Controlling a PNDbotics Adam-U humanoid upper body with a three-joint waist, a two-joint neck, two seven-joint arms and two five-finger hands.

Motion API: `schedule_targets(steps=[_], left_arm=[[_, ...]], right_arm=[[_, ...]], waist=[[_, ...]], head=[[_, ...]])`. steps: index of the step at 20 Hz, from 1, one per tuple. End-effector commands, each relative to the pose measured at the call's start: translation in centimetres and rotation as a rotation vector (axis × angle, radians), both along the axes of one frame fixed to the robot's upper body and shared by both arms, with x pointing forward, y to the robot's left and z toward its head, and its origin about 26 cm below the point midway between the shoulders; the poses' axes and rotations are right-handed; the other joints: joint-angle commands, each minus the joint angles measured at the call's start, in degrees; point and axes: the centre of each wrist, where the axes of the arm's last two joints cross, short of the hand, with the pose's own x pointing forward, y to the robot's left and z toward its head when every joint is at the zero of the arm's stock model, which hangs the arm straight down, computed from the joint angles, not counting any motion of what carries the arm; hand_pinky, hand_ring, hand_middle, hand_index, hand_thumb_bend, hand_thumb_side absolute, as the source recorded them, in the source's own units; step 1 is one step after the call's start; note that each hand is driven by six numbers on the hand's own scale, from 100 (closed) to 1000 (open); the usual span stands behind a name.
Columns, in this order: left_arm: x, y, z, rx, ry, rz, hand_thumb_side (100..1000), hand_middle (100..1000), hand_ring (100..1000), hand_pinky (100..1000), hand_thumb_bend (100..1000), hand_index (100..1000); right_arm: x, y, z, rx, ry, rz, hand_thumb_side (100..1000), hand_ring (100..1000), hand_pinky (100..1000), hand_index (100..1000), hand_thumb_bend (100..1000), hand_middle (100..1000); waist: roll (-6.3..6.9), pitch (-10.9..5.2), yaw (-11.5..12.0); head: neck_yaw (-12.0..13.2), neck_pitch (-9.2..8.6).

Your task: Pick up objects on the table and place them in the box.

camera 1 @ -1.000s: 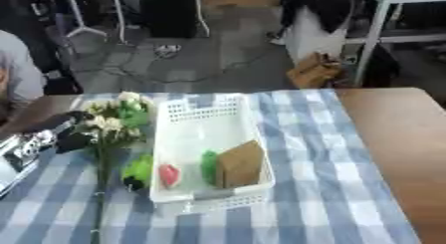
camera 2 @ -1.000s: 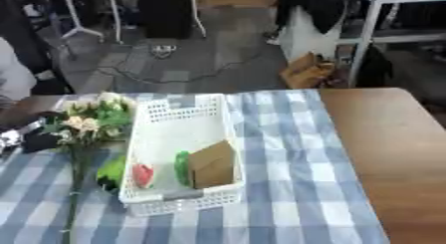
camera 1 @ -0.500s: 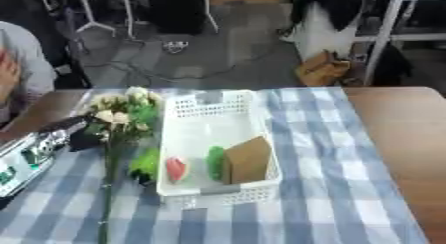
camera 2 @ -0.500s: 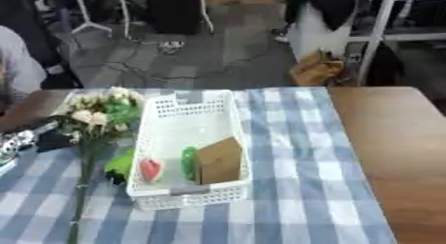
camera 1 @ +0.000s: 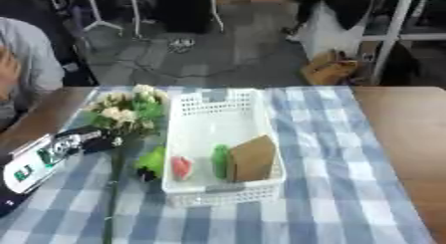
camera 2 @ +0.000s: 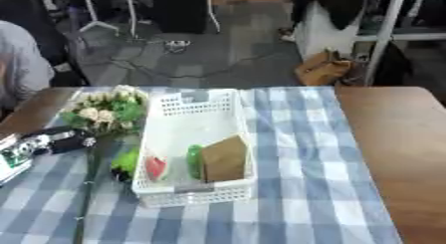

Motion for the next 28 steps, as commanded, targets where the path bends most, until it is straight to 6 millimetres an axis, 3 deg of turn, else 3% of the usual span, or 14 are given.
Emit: schedule_targets(steps=[1,8,9,12,13,16,17,19,20,21,22,26,28], left_arm=[[0.3,0.9,0.6,0.028,0.004,0.033,1000,1000,1000,1000,103,1000],[0.7,0.0,-0.6,-0.054,-0.051,0.168,1000,1000,1000,1000,100,1000],[0.7,-0.2,-0.7,-0.064,-0.061,0.181,1000,1000,1000,950,100,1000],[1.2,-1.1,-1.0,-0.138,-0.095,0.25,1000,1000,1000,926,100,1000],[1.3,-1.3,-1.2,-0.151,-0.1,0.261,993,1000,1000,867,100,1000],[1.6,-2.0,-1.3,-0.18,-0.102,0.27,980,1000,1000,857,100,1000],[1.7,-2.1,-1.2,-0.182,-0.107,0.267,909,999,1000,850,100,1000],[2.0,-2.6,-1.0,-0.167,-0.125,0.247,906,1000,1000,863,100,1000],[2.1,-2.9,-1.0,-0.158,-0.127,0.23,860,1000,1000,962,124,1000],[2.2,-3.0,-1.1,-0.145,-0.126,0.209,856,1000,1000,971,133,1000],[2.2,-3.2,-1.3,-0.134,-0.099,0.181,801,1000,1000,996,203,1000],[2.8,-3.1,-0.8,-0.085,0.012,0.045,811,1000,1000,999,229,1000],[3.4,-2.5,-0.3,-0.057,0.082,-0.006,847,1000,1000,985,289,1000]], right_arm=[[-0.5,0.3,0.8,-0.005,-0.035,0.022,641,562,567,531,100,475],[-0.5,0.4,0.8,-0.003,-0.033,0.028,624,556,562,516,100,465],[-0.5,0.4,0.8,-0.003,-0.033,0.028,622,551,560,512,100,461],[-0.5,0.5,0.8,0.0,-0.033,0.032,618,550,558,510,100,459],[-0.5,0.5,0.8,0.001,-0.033,0.033,614,546,555,505,100,456],[-0.5,0.5,0.8,0.008,-0.032,0.035,612,545,554,503,100,454],[-0.5,0.5,0.8,0.009,-0.032,0.035,613,542,553,500,100,452],[-0.5,0.6,0.8,0.009,-0.03,0.039,613,541,552,500,100,452],[-0.5,0.6,0.7,0.009,-0.03,0.041,614,538,552,500,100,451],[-0.5,0.6,0.7,0.009,-0.029,0.043,614,538,551,500,100,451],[-0.4,0.7,0.7,0.009,-0.028,0.045,614,534,551,499,100,450],[-0.4,0.7,0.6,0.006,-0.025,0.05,613,531,548,498,100,449],[-0.4,0.7,0.5,0.005,-0.022,0.052,612,529,547,496,100,447]], waist=[[0.76,-1.52,-0.1],[0.6,-1.54,0.0],[0.59,-1.54,0.0],[0.55,-1.5,-0.1],[0.55,-1.48,-0.2],[0.54,-1.42,-0.2],[0.53,-1.43,-0.2],[0.51,-1.46,-0.2],[0.5,-1.47,-0.3],[0.49,-1.47,-0.3],[0.48,-1.46,-0.4],[0.41,-1.52,-0.3],[0.38,-1.63,-0.3]], head=[[0.3,-0.04],[0.8,-0.16],[0.9,-0.17],[1.2,-0.25],[1.2,-0.27],[1.2,-0.31],[1.3,-0.29],[1.4,-0.24],[1.5,-0.21],[1.6,-0.21],[1.7,-0.21],[1.8,-0.1],[2.1,0.02]])
